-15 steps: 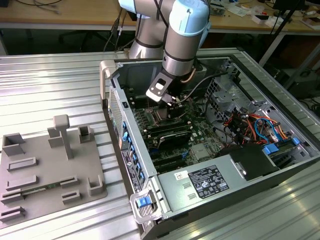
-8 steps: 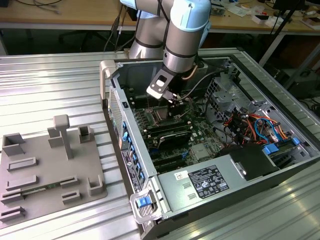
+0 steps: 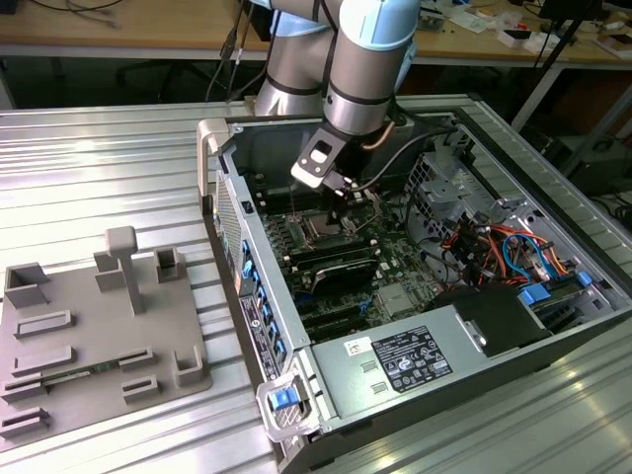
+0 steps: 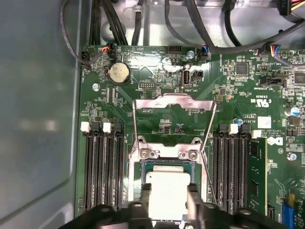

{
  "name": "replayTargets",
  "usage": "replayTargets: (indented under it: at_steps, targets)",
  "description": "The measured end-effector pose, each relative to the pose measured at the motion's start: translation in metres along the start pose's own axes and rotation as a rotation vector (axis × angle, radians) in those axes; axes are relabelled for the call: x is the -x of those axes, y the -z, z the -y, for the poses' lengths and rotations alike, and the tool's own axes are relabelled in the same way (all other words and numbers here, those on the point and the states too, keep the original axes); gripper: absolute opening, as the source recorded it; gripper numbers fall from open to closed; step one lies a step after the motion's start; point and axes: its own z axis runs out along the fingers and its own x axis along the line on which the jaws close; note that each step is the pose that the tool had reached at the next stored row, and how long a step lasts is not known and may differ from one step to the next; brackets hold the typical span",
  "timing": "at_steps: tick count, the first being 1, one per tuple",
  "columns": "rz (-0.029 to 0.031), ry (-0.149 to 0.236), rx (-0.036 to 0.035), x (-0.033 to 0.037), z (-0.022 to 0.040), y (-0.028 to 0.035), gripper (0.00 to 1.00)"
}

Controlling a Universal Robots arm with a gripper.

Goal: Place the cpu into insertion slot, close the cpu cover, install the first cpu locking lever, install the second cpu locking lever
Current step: 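Place the cpu into insertion slot, then close the cpu cover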

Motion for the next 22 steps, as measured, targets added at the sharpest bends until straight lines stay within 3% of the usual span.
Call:
replayTargets:
  at_steps: [2,3,4,6,22]
  targets:
    - [-0.0001,0.000,0.0001,0.0000,0.0000,0.0000,0.29]
    - [0.0000,0.000,0.0001,0.0000,0.0000,0.0000,0.29]
    - [0.0001,0.000,-0.0001,0.0000,0.0000,0.0001,0.17]
    - [0.0001,0.000,-0.0001,0.0000,0.0000,0.0001,0.11]
    - [0.0001,0.000,0.0000,0.0000,-0.0008,0.0003,0.11]
